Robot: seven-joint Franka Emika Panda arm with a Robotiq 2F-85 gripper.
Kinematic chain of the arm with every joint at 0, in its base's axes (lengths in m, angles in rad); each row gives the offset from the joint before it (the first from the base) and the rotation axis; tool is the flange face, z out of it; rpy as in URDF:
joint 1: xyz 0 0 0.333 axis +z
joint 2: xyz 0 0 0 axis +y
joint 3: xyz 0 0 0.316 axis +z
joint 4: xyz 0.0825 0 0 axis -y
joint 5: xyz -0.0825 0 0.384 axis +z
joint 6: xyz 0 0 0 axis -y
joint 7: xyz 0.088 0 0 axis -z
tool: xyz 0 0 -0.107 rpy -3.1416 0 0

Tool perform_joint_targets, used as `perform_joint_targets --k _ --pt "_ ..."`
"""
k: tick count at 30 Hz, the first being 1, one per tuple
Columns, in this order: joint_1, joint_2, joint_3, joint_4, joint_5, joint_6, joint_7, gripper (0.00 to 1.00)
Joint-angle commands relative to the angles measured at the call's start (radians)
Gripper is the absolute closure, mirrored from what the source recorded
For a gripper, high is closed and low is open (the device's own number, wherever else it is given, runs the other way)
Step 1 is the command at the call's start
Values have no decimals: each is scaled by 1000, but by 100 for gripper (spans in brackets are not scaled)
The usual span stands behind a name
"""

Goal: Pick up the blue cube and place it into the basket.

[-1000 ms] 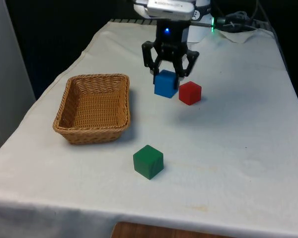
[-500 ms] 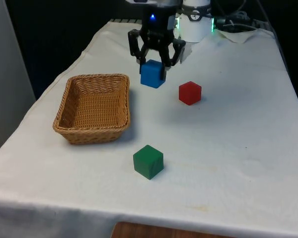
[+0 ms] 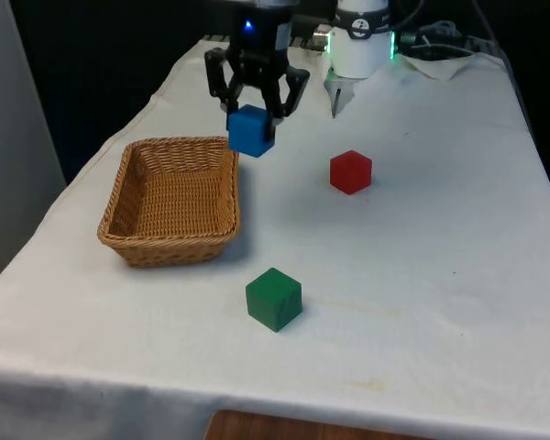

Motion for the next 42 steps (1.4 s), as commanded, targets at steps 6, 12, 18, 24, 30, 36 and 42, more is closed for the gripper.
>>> perform_joint_targets --k 6,12,18,24,30,36,42 --pt "-11 3 -14 1 10 16 -66 97" --pt "-16 9 -33 0 11 25 -110 97" --pt "-19 16 -56 2 13 31 -149 97" --pt "-27 35 -85 11 27 43 -190 97" --pt "-33 68 -113 34 46 50 -228 97" --pt "-27 95 -142 53 54 53 -246 97" --pt "-46 178 -161 117 120 66 -314 97"
